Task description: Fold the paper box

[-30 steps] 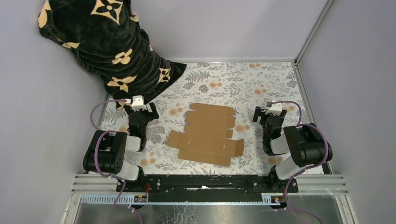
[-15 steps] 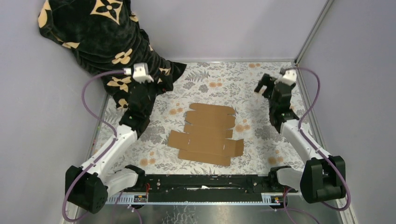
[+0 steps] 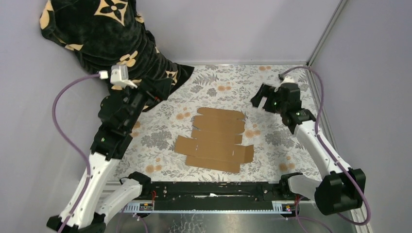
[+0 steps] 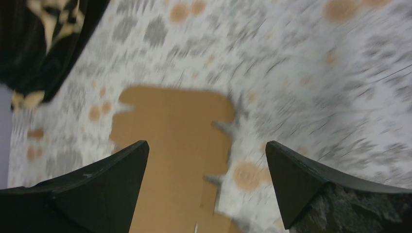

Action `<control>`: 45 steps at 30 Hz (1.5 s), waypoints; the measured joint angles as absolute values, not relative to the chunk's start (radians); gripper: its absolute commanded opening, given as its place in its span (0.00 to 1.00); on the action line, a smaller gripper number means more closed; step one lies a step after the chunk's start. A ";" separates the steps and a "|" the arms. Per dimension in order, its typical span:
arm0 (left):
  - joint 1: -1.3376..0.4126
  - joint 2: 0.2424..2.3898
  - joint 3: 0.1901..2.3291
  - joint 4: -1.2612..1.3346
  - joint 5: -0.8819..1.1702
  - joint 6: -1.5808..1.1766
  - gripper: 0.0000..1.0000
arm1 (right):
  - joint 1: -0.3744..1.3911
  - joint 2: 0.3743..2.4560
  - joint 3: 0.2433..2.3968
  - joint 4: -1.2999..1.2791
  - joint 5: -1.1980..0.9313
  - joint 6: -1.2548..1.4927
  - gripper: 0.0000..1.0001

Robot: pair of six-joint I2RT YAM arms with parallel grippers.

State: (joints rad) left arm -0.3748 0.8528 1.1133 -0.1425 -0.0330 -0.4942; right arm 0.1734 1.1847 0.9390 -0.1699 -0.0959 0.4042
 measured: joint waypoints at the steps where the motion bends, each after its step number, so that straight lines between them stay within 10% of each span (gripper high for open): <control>1: -0.375 0.812 1.089 -0.185 -0.047 -0.516 0.99 | 0.202 1.160 0.912 -0.206 -0.109 0.403 1.00; 8: -0.375 0.786 1.067 -0.483 -0.296 -0.647 0.98 | 0.517 1.086 0.818 -0.333 -0.107 0.395 1.00; 25: -0.018 1.283 0.977 -0.646 -0.400 -0.820 0.98 | 0.604 1.147 0.726 -0.357 -0.134 0.397 1.00; 45: 0.149 1.598 0.916 -0.459 -0.357 -0.797 0.65 | 0.614 1.151 0.783 -0.370 -0.158 0.382 1.00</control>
State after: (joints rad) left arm 0.1490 1.5978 0.9157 -0.4595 -0.3569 -0.7967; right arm 0.6144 1.1507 0.7826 -0.3702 -0.1581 0.3824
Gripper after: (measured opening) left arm 0.655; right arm 0.993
